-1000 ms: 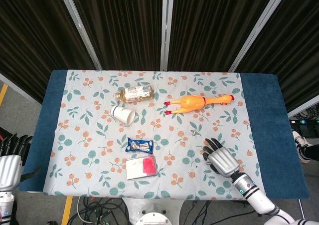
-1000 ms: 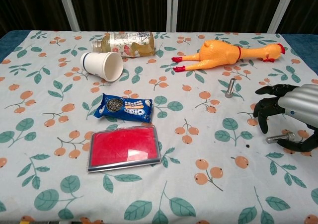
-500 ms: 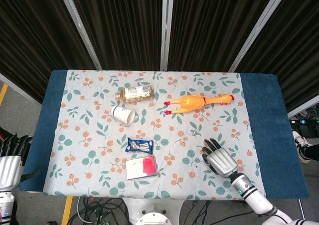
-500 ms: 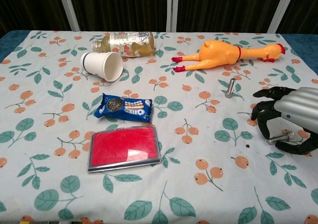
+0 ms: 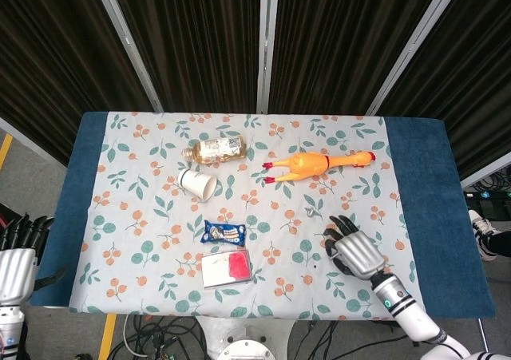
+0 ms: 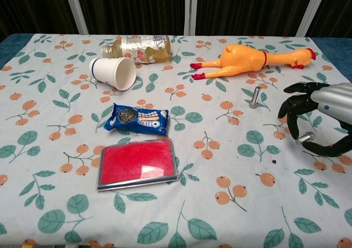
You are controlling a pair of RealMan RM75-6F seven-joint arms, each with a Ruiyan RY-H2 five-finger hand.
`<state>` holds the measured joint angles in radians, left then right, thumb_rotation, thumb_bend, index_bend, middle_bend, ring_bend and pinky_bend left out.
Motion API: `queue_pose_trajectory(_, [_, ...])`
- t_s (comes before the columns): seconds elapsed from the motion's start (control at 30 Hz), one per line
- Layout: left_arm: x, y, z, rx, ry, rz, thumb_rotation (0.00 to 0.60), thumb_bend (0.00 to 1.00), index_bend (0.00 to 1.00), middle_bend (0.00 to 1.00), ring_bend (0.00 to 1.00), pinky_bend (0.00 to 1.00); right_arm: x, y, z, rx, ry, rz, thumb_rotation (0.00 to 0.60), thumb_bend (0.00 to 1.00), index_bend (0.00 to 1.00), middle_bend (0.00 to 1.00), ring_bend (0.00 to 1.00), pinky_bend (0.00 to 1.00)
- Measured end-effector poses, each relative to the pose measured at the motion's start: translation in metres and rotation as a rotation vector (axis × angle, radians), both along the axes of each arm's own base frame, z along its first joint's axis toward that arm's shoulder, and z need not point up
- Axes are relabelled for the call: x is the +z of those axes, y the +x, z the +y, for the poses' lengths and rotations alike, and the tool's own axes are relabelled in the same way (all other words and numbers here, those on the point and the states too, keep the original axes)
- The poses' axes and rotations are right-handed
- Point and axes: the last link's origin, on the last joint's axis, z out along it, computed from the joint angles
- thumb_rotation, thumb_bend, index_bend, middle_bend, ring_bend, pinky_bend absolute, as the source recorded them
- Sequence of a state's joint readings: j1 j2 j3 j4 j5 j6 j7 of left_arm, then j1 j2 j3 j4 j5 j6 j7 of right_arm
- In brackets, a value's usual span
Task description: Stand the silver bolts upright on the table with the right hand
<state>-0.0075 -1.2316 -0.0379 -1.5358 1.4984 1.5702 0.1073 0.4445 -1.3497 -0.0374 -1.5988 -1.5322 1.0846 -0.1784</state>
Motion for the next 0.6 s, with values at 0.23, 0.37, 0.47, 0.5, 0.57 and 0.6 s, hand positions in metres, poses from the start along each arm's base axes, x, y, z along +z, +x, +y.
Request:
queue_pose_trajectory(0.23, [0.000,0.000,0.001,0.001,-0.004,0.002,0.600,0.00,0.14,0.12,0.00,0.00,0.004,0.002,-0.005,-0.166,0.109,-0.237,0.600,0.35,0.57,0.26,0.01,0.06])
queue_pose_trajectory(0.37, [0.000,0.001,0.001,0.000,-0.004,0.003,0.600,0.00,0.14,0.12,0.00,0.00,0.003,0.003,-0.012,-0.264,0.194,-0.368,0.600,0.35,0.56,0.26,0.01,0.06])
queue_pose_trajectory(0.47, [0.000,0.001,0.001,0.003,-0.005,0.003,0.600,0.00,0.14,0.12,0.00,0.00,0.001,0.002,-0.017,-0.320,0.248,-0.436,0.600,0.35,0.56,0.25,0.01,0.06])
queue_pose_trajectory(0.5, [-0.001,0.001,0.001,0.004,-0.006,0.003,0.600,0.00,0.14,0.12,0.00,0.00,0.001,0.002,-0.019,-0.333,0.261,-0.449,0.600,0.35,0.55,0.25,0.01,0.06])
queue_pose_trajectory(0.57, [-0.001,0.001,0.001,0.005,-0.008,0.003,0.600,0.00,0.14,0.12,0.00,0.00,-0.001,0.000,-0.023,-0.351,0.288,-0.466,0.600,0.35,0.55,0.25,0.01,0.06])
queue_pose_trajectory(0.6, [-0.001,0.001,0.001,0.004,-0.008,0.004,0.600,0.00,0.14,0.12,0.00,0.00,-0.001,-0.001,-0.024,-0.354,0.296,-0.468,0.600,0.35,0.55,0.25,0.01,0.05])
